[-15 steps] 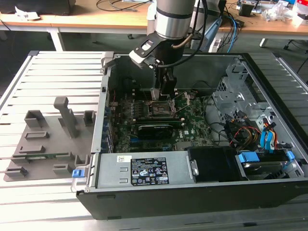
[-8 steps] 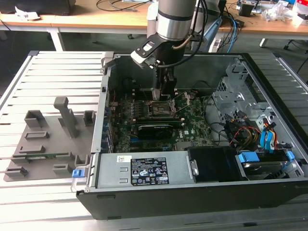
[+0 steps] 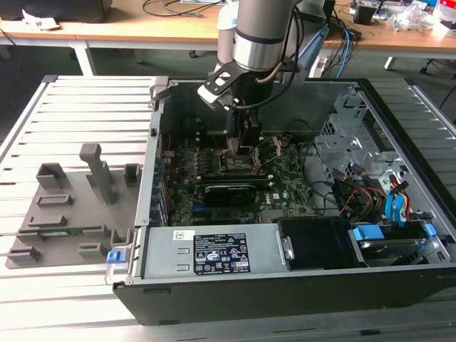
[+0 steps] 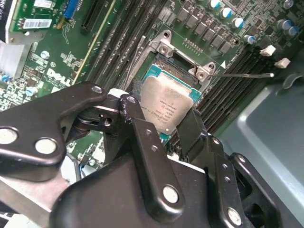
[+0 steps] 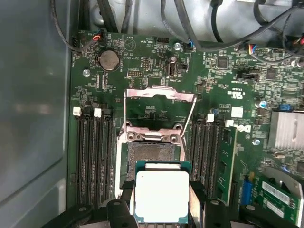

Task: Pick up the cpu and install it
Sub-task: 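Place the cpu into insertion slot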

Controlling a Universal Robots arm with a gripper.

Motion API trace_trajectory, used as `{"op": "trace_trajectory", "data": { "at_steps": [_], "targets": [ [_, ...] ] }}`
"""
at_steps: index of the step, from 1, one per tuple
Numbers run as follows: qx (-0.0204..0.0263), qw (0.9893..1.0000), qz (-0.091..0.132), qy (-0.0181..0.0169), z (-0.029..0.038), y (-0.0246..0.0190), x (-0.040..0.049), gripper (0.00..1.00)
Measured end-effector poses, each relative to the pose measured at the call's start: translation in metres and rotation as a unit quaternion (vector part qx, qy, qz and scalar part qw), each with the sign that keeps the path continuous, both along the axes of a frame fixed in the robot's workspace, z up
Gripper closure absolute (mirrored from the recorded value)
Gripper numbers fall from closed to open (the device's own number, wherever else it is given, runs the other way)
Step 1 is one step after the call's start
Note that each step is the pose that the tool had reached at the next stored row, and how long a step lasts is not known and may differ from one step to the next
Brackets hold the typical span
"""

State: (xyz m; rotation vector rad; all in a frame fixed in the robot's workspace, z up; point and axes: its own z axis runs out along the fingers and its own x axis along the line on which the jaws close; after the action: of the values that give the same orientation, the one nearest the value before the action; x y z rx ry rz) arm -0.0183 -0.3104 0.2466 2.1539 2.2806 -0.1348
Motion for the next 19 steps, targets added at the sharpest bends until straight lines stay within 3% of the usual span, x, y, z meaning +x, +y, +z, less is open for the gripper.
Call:
{"op": "trace_trajectory", "data": {
  "at_steps": [9, 19],
  "targets": [
    [0.0, 1.0, 0.0, 0.0, -0.019, 0.0, 0.0001, 0.46],
    [-0.0001, 1.0, 0.0, 0.0001, -0.0284, 0.0002, 0.0, 0.46]
  ]
}}
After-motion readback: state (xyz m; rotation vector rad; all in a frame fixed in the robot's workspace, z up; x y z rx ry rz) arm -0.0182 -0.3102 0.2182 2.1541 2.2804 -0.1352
